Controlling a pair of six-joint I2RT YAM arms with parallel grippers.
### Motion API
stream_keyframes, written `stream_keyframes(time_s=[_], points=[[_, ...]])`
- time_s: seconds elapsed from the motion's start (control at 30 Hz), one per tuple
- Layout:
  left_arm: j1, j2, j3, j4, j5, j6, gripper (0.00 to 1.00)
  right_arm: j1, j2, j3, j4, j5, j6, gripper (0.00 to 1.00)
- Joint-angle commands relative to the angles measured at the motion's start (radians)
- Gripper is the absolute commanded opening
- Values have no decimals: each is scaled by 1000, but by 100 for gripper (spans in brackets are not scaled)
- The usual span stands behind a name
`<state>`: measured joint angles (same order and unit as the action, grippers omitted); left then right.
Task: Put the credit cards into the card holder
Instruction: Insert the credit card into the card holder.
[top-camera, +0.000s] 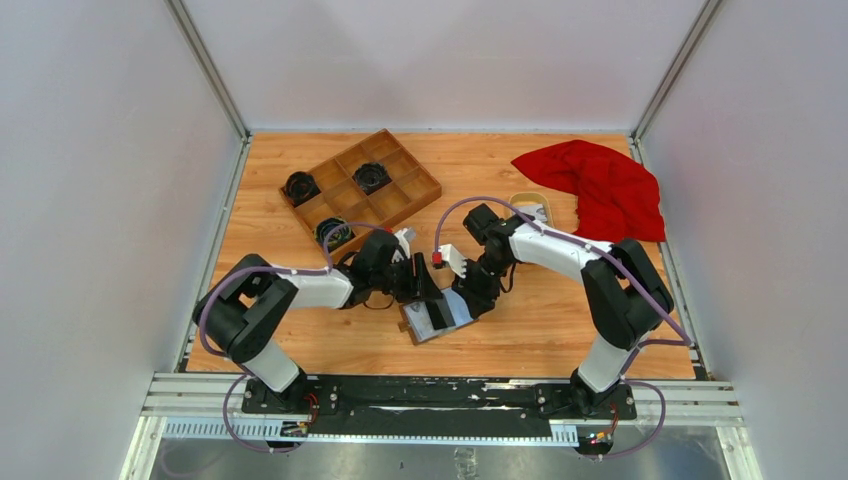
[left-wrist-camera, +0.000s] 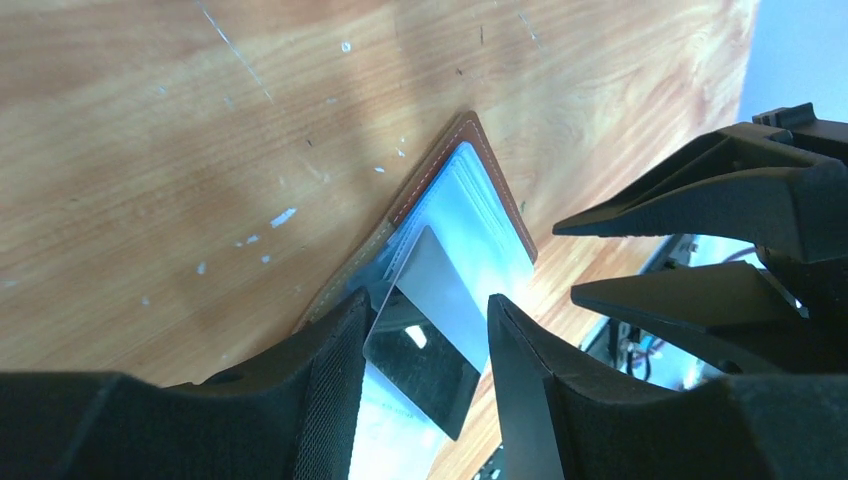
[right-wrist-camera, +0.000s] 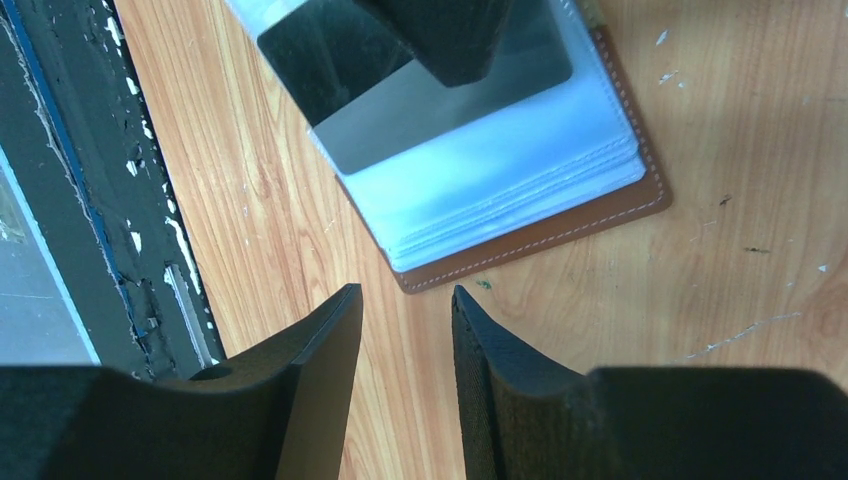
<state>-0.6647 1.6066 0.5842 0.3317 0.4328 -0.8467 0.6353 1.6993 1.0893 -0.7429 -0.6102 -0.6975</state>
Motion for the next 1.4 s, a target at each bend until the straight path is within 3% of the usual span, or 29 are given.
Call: stream_keyframes(time_s=[0.0,0.33,0.53,0.63,0.8,0.93,1.37], points=[[1,-51,46,-156,-93,91,51,-2,-11,30,-33,-14,-2,42],[1,-146,69,-259,-200,157,52,-32,10,33,28,-56,114,42],[1,-316,28,-274,-271,179,50,-86,21,19,119,-66,328,40],[-4,-392,-12,-274,-263,142,41,-110,41,10,149,-68,412,38],[-54,-420,-66,-275,-236,71,15,-111,87,18,154,-35,461,17],[-112,-405,-99,-275,-270,31,6,-112,122,21,152,-5,483,7],[-157,-274,-61,-272,-287,23,5,-111,172,31,142,1,500,2]])
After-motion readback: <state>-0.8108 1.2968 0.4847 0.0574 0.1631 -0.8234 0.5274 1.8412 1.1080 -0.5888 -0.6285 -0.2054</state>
